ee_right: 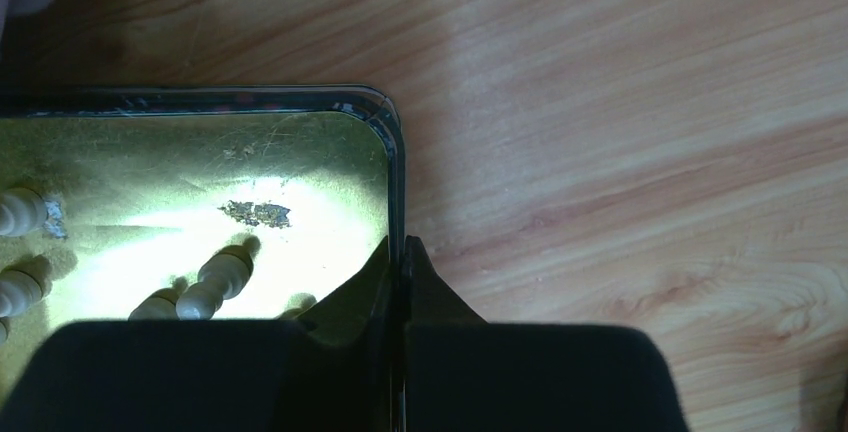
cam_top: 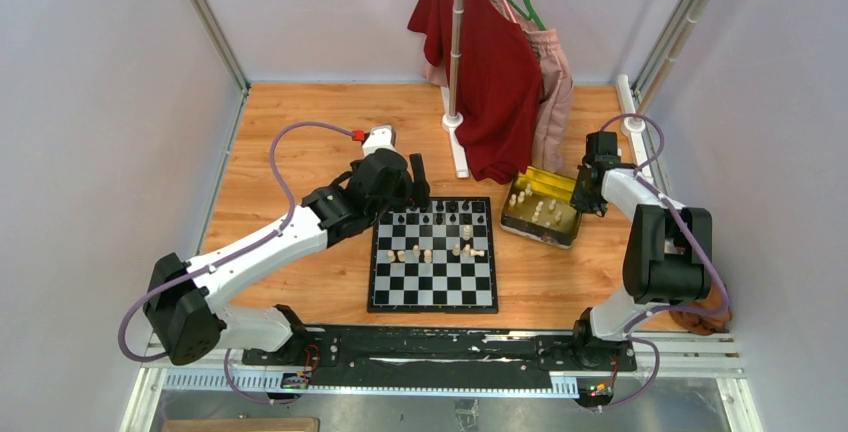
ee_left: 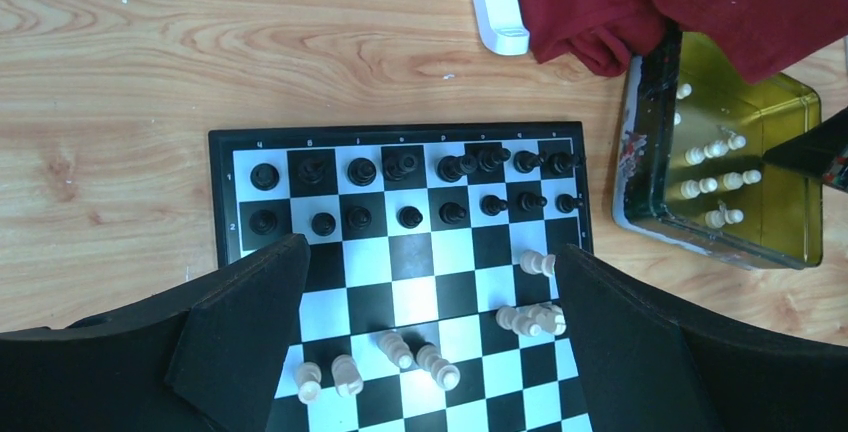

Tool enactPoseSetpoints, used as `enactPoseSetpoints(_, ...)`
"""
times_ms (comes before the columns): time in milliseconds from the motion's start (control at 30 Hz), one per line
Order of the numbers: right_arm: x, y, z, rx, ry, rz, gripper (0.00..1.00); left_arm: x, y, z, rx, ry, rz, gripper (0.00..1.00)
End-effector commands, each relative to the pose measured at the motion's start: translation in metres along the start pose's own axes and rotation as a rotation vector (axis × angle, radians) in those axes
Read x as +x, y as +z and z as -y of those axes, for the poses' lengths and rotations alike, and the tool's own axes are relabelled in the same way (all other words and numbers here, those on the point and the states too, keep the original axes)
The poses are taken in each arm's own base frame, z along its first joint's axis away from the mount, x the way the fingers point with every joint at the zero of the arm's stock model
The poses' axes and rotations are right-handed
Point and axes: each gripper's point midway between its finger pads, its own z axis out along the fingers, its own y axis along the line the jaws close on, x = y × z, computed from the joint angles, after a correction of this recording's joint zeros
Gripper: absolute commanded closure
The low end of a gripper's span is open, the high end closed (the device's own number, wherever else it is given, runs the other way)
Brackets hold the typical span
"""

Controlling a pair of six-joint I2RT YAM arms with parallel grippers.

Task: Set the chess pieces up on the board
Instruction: Place the storage box at the center of the board, then pick up the chess piece from the chessboard.

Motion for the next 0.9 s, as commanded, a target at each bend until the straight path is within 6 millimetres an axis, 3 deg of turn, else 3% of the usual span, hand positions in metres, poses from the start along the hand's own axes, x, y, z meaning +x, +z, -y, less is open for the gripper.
enactPoseSetpoints(0, -0.019, 0.008, -0.004, -0.025, 0.016, 0.016, 0.97, -0.012, 0.009, 0.008, 0.023, -0.016, 0.013, 0.00)
enactPoseSetpoints(267, -0.025, 0.028, -0.008, -0.016, 0.012, -0.014, 0.74, -0.008, 0.024, -0.003, 0.008, -0.027, -0.014, 0.00)
enactPoseSetpoints(467, -0.030, 0.027, -0.009, -0.020, 0.011, -0.005, 0.62, -0.010, 0.025, -0.013, -0.008, -0.041, -0.014, 0.00)
enactPoseSetpoints(733, -0.051, -0.015, -0.003, -0.022, 0.035, 0.111, 0.58, -0.016, 0.009, -0.029, -0.044, -0.048, 0.026, 0.00)
enactPoseSetpoints(867, -0.057, -0.044, -0.009, -0.064, 0.018, 0.182, 0.57, -0.006, 0.003, -0.044, -0.071, -0.046, 0.028, 0.00)
